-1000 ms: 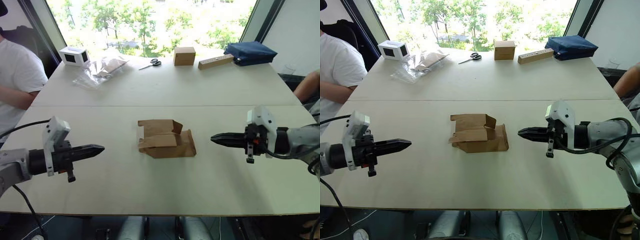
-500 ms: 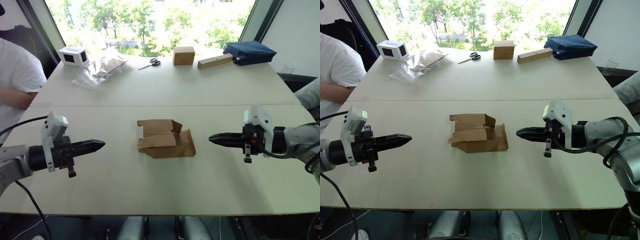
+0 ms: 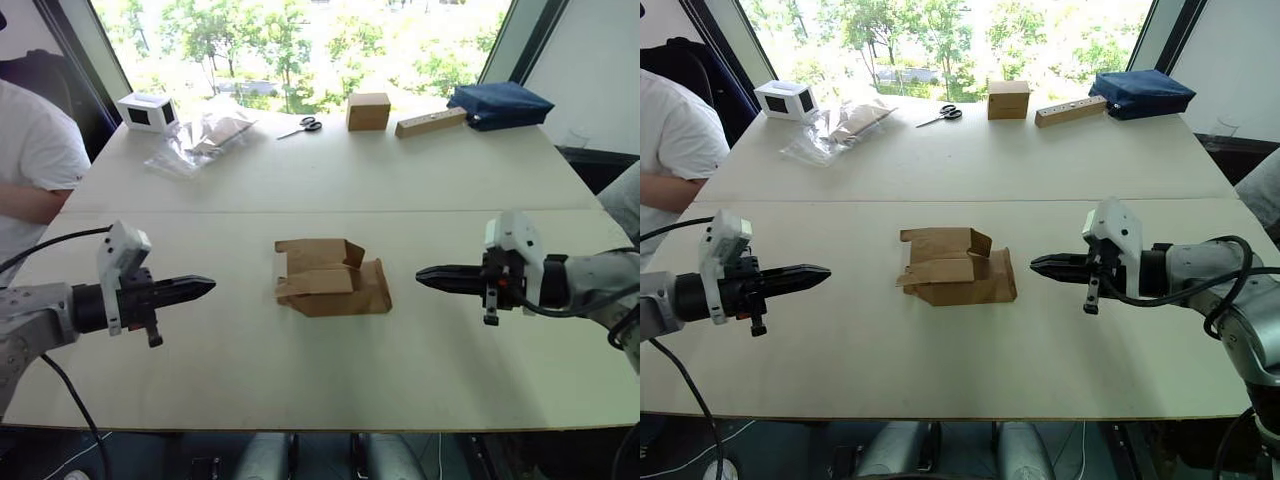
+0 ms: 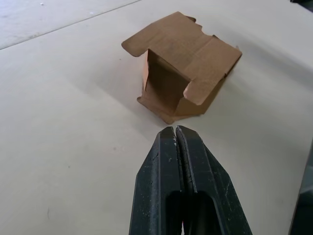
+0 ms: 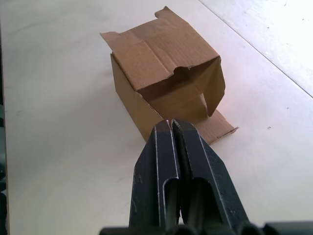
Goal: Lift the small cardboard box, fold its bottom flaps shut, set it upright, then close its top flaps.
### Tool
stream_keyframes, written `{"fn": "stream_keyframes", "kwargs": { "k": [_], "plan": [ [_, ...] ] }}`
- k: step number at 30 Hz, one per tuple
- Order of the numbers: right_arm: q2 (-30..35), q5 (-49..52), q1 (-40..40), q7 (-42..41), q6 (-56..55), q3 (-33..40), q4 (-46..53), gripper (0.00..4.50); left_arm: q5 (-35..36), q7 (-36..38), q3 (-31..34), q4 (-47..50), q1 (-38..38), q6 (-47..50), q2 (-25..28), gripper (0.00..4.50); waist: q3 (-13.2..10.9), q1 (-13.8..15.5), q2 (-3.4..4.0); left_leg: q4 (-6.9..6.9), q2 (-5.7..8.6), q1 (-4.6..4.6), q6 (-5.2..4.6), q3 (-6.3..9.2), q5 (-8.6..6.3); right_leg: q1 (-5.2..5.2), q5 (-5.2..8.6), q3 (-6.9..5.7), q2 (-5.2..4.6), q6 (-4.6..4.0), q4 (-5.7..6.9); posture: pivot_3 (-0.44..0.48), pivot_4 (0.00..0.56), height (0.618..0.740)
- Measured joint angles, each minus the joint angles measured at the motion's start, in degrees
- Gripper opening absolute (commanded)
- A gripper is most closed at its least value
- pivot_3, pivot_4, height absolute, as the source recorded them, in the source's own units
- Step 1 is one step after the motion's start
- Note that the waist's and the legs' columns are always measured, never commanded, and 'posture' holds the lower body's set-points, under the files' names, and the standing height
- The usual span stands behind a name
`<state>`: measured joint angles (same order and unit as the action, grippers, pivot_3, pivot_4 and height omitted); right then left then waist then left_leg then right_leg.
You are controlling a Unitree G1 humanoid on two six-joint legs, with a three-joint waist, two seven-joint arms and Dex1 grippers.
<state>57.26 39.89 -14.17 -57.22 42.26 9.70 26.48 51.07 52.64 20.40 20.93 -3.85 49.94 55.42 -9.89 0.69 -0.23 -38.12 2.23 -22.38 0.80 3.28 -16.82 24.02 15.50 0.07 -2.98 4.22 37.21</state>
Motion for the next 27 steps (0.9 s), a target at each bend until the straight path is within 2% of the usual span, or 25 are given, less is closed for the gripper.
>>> {"fn": "stream_keyframes", "kwargs": {
  "k": [1,4,6,7,11,13,18,27],
  "plan": [
    [0.0,0.3,0.0,0.2,0.2,0.0,0.4,0.00,0.6,-0.4,-1.1,-0.9,-1.4,1.5,-0.2,0.68,0.0,0.0,0.00,0.00,0.00,0.00,0.00,0.00,0.00,-0.01,0.00,0.00,0.00,0.00,0.00,0.000,0.150,0.740],
    [-0.3,0.0,0.1,0.7,-0.2,-0.1,0.5,0.00,2.7,-1.9,-4.2,-4.9,-5.5,7.7,-1.3,1.95,0.0,0.1,-0.01,-0.01,0.01,0.00,0.00,0.01,0.00,-0.02,-0.01,-0.02,0.01,0.01,0.01,0.000,0.150,0.740],
    [-1.0,-0.5,0.4,1.4,-0.5,-0.3,0.5,0.00,3.8,-2.8,-5.9,-8.7,-8.5,11.1,-3.6,2.63,0.0,0.0,-0.02,-0.02,0.02,0.00,0.00,0.01,0.00,-0.02,-0.01,-0.02,0.02,0.02,0.03,0.000,0.150,0.740],
    [-1.6,-0.4,0.5,1.9,-0.4,-0.3,0.6,0.00,5.2,-2.8,-6.9,-11.2,-10.8,13.9,-5.1,3.24,0.0,0.1,-0.03,-0.03,0.02,-0.01,0.00,0.01,0.00,-0.01,-0.01,-0.03,0.03,0.02,0.04,0.000,0.150,0.740],
    [-2.4,-0.2,0.3,2.8,-0.1,-0.4,1.8,0.00,8.9,-3.9,-8.5,-21.2,-20.7,22.8,-11.1,4.49,0.0,0.1,-0.10,-0.10,0.05,-0.02,0.00,0.03,0.01,-0.01,-0.02,-0.06,0.06,0.03,0.13,0.000,0.150,0.740],
    [-2.4,-0.5,0.3,2.9,-0.3,-0.7,1.9,0.00,9.2,-5.9,-8.5,-27.5,-26.6,26.1,-15.0,4.49,0.0,0.1,-0.10,-0.13,0.06,-0.02,0.00,0.03,0.01,-0.01,-0.02,-0.07,0.08,0.04,0.17,0.000,0.150,0.740],
    [-2.4,-0.5,2.4,4.6,0.4,-0.6,4.0,0.00,9.0,-10.1,-8.4,-37.1,-35.0,30.9,-23.4,4.49,0.0,-0.1,-0.11,-0.14,0.07,-0.03,0.03,0.01,0.03,0.06,-0.02,-0.06,0.08,0.05,0.23,0.000,0.150,0.740],
    [-2.7,1.5,7.0,9.0,2.8,2.9,9.3,0.00,3.2,-9.6,-12.0,-47.6,-39.9,29.6,-31.5,4.49,0.0,0.2,-0.14,-0.15,0.08,-0.03,0.17,0.02,0.11,0.08,-0.02,-0.04,0.08,0.04,0.29,0.000,0.150,0.740]
  ]
}}
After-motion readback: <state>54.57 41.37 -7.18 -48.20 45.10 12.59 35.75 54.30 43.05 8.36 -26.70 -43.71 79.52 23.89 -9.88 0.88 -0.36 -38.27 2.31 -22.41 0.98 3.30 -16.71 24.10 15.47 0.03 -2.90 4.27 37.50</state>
